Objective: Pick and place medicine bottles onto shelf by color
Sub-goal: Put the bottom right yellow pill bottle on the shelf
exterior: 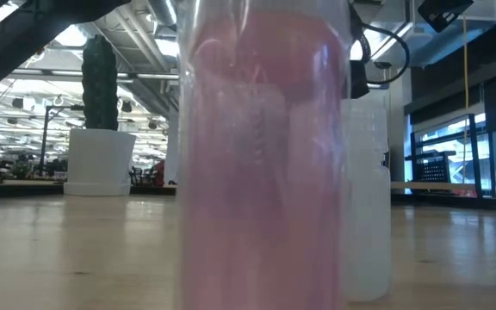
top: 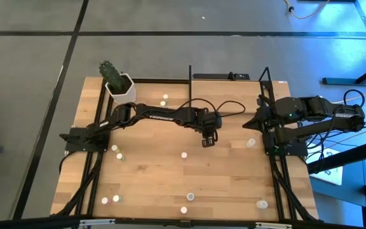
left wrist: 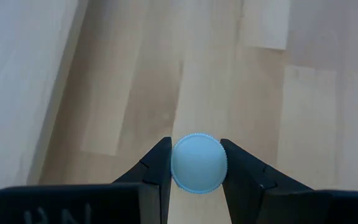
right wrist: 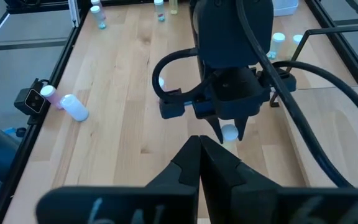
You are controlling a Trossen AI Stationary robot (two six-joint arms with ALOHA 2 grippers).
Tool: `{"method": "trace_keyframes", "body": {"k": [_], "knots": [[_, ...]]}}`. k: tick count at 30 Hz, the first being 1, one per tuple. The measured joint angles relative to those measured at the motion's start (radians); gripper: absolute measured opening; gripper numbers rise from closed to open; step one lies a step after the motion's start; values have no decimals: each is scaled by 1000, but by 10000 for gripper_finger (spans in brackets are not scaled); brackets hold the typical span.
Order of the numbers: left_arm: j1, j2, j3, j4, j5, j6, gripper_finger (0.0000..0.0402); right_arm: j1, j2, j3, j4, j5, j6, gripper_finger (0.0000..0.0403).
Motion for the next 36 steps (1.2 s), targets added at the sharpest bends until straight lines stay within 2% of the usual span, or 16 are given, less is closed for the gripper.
{"method": "trace_keyframes", "body": {"k": [13,29,36], "knots": [[1,0,0,-54,-46,-110,95,0,0,0,0,0,0,12],[-8,51,1,-17,-27,-166,96,0,0,0,2,0,0,12],[-8,54,1,-22,-31,-166,133,0,0,0,2,0,0,12]]}}
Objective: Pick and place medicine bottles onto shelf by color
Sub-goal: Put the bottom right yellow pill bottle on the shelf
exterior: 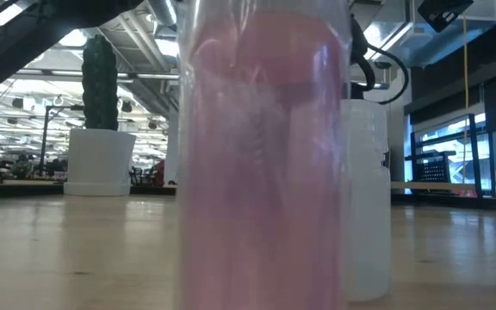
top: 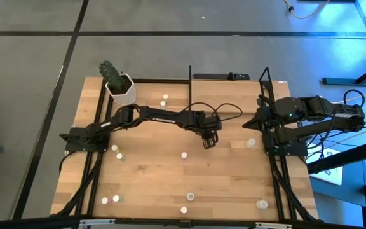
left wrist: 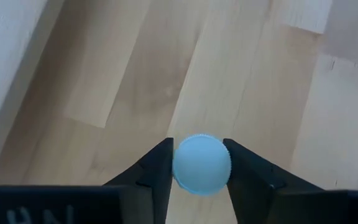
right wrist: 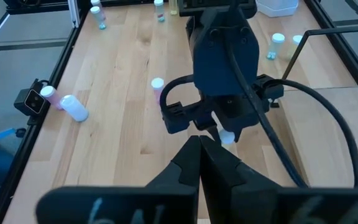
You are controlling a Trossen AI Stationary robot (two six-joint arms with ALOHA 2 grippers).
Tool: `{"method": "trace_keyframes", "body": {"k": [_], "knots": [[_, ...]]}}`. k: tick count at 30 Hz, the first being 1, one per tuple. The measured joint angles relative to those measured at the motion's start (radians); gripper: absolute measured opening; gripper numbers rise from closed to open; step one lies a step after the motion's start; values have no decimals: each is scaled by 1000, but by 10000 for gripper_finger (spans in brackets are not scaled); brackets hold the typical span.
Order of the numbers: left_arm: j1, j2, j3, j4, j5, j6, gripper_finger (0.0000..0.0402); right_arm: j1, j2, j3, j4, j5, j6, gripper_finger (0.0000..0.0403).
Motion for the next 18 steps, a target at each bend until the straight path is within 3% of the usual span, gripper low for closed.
{"method": "trace_keyframes", "body": {"k": [10,18], "knots": [[1,5,-3,-2,-8,1,208,0,0,0,0,0,0,12],[3,-23,-2,-13,0,1,214,0,0,0,0,0,0,12]]}}
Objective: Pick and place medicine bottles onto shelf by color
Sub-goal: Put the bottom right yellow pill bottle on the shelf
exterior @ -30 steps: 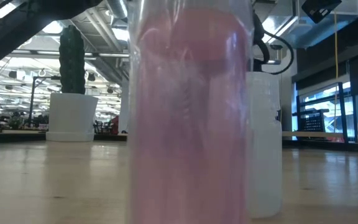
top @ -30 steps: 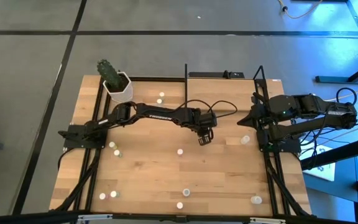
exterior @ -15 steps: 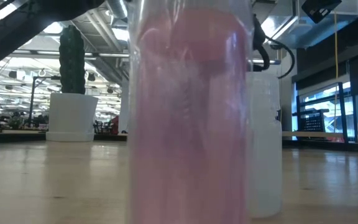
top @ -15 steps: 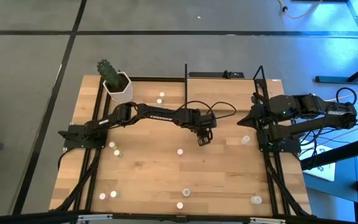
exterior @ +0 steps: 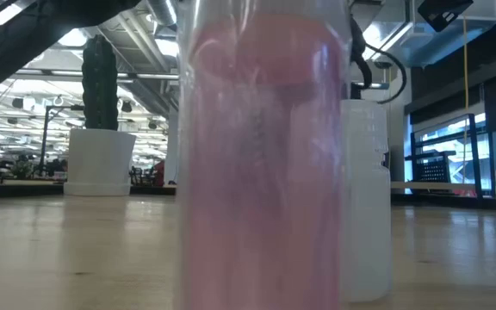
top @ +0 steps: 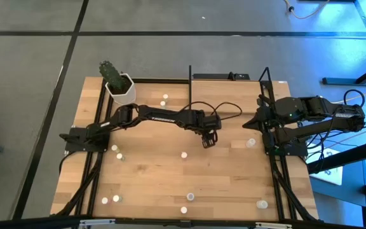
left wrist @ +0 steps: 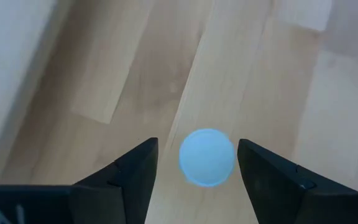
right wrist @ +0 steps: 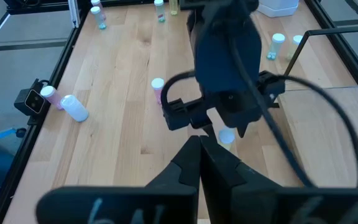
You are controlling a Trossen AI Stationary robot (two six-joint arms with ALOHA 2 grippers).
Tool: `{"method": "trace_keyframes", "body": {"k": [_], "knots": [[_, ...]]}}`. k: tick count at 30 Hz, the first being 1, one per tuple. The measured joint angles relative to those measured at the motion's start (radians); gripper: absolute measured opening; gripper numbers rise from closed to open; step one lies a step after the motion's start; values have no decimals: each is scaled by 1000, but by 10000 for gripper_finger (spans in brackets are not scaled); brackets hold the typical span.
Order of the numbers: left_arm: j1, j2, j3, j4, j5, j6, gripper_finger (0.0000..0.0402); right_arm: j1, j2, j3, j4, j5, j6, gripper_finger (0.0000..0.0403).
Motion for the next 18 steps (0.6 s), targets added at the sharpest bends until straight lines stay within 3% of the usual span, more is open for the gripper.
{"method": "trace_keyframes", "body": {"k": [18], "knots": [[17,-161,1,-93,0,1,213,0,0,0,0,0,0,12]]}}
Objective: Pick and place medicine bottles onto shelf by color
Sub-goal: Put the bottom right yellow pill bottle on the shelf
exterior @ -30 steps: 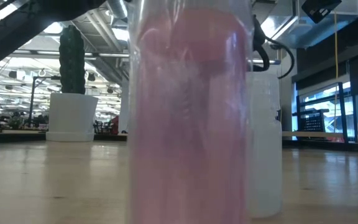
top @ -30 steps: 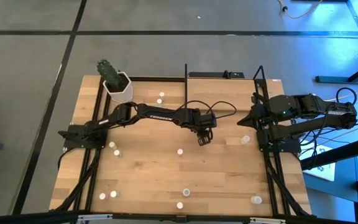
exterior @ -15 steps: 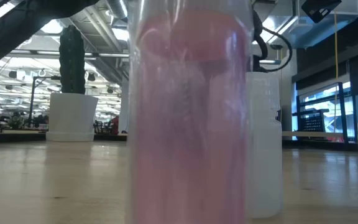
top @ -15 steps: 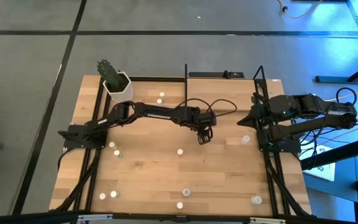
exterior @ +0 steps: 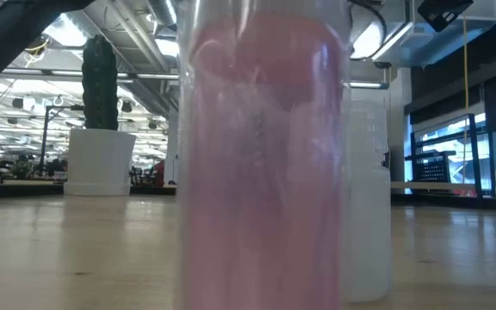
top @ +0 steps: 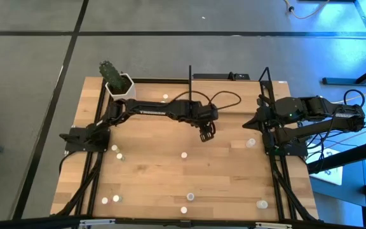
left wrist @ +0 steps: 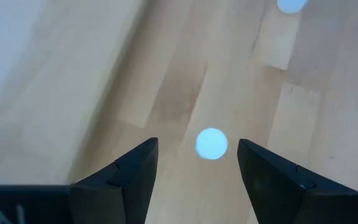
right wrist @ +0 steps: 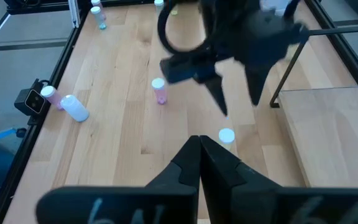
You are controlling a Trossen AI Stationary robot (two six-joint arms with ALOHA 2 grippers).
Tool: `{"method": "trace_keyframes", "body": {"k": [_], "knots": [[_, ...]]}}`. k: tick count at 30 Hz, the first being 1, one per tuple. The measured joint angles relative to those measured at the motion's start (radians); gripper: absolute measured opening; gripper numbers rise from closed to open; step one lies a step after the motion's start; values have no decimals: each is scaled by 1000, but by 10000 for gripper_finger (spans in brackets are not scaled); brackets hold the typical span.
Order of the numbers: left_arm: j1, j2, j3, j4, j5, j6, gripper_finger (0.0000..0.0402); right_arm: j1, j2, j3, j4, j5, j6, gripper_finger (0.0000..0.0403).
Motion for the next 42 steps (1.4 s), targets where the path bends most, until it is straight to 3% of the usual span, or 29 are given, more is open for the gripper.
{"method": "trace_keyframes", "body": {"k": [11,17,30,34,39,42], "knots": [[-4,-94,0,-133,-32,-1,213,0,0,0,0,0,0,12],[-33,-149,0,-193,-100,-35,213,0,1,0,26,0,0,12],[-136,-181,0,-435,-286,-253,213,0,6,0,112,0,-42,12],[-167,-187,0,-506,-306,-323,213,0,12,0,148,7,-153,12],[-199,-227,-1,-561,-329,-404,213,0,23,0,176,7,-106,12],[-218,-275,-1,-596,-346,-454,213,0,44,0,178,12,-155,12]]}}
